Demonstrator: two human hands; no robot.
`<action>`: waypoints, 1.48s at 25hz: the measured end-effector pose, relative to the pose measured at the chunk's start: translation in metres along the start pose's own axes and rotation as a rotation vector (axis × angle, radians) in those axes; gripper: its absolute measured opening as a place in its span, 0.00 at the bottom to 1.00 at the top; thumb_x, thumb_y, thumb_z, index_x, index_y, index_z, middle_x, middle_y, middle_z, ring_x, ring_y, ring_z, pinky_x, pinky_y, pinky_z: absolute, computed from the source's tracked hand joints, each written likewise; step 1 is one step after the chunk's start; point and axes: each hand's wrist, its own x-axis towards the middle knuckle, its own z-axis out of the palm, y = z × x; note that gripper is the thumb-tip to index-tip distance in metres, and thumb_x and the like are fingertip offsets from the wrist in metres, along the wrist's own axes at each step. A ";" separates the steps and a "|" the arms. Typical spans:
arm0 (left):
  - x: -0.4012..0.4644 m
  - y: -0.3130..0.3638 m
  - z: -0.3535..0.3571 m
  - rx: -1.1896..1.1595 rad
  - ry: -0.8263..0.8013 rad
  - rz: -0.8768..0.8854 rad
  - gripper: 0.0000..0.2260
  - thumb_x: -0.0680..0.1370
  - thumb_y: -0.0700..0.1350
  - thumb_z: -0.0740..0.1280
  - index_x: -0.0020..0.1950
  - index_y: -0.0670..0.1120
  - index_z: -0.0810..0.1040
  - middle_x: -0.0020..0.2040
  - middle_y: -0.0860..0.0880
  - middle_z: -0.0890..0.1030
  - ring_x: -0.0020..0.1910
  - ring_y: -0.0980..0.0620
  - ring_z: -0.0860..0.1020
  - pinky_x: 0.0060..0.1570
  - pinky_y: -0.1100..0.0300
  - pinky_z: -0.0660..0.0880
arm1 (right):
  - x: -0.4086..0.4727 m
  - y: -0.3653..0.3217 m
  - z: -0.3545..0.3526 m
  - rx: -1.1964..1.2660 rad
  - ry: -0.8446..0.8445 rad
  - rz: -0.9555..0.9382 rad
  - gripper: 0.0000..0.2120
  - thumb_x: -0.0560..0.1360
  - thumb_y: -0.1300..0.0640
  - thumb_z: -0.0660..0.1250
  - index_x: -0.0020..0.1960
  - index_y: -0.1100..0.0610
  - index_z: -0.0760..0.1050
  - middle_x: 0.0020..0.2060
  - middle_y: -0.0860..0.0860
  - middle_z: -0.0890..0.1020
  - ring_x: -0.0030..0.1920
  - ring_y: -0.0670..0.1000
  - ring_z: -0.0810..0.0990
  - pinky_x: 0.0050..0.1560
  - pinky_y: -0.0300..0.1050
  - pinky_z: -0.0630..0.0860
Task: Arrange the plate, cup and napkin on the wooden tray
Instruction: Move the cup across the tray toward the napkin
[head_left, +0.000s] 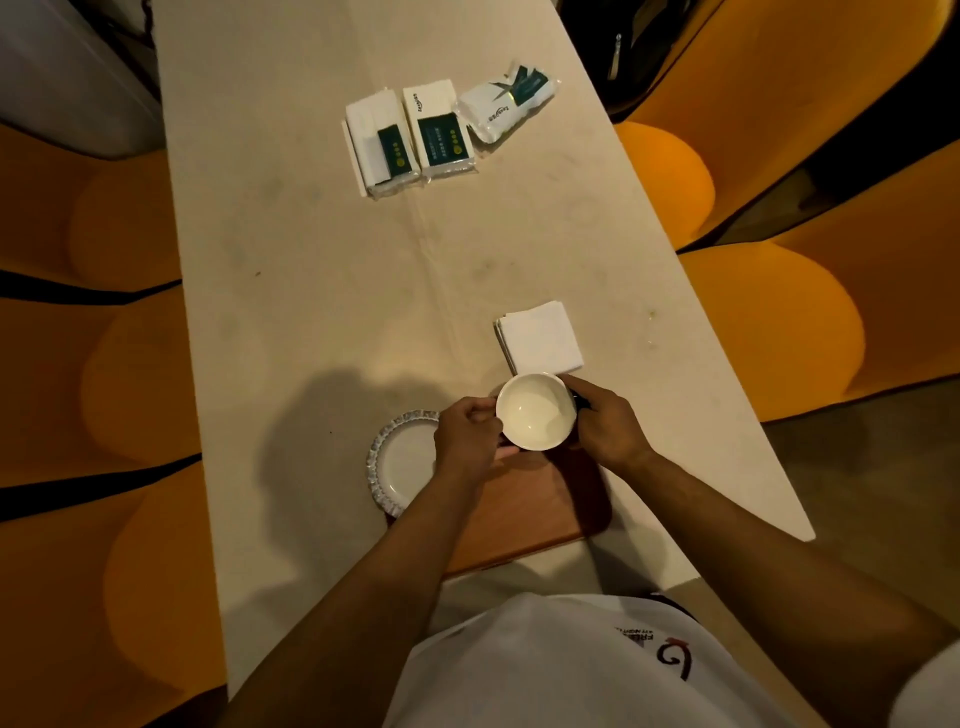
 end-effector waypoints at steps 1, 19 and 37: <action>-0.001 -0.002 0.003 0.013 0.007 0.003 0.12 0.74 0.31 0.70 0.56 0.40 0.82 0.54 0.42 0.85 0.52 0.41 0.84 0.47 0.40 0.84 | -0.001 0.001 -0.001 0.007 -0.004 0.000 0.23 0.72 0.64 0.59 0.64 0.51 0.76 0.58 0.49 0.80 0.56 0.52 0.75 0.57 0.46 0.73; 0.010 -0.009 0.022 0.067 0.016 -0.006 0.12 0.75 0.34 0.72 0.49 0.51 0.79 0.47 0.53 0.82 0.51 0.47 0.83 0.49 0.43 0.84 | 0.019 0.019 -0.004 -0.063 -0.054 0.003 0.20 0.76 0.60 0.61 0.67 0.51 0.73 0.63 0.53 0.79 0.59 0.54 0.75 0.56 0.45 0.71; 0.018 -0.005 0.009 0.110 0.035 -0.030 0.10 0.74 0.43 0.72 0.55 0.46 0.82 0.51 0.47 0.84 0.48 0.45 0.84 0.41 0.41 0.85 | 0.025 0.021 -0.004 -0.144 -0.079 -0.061 0.21 0.72 0.58 0.63 0.64 0.50 0.74 0.61 0.53 0.79 0.56 0.53 0.77 0.52 0.46 0.75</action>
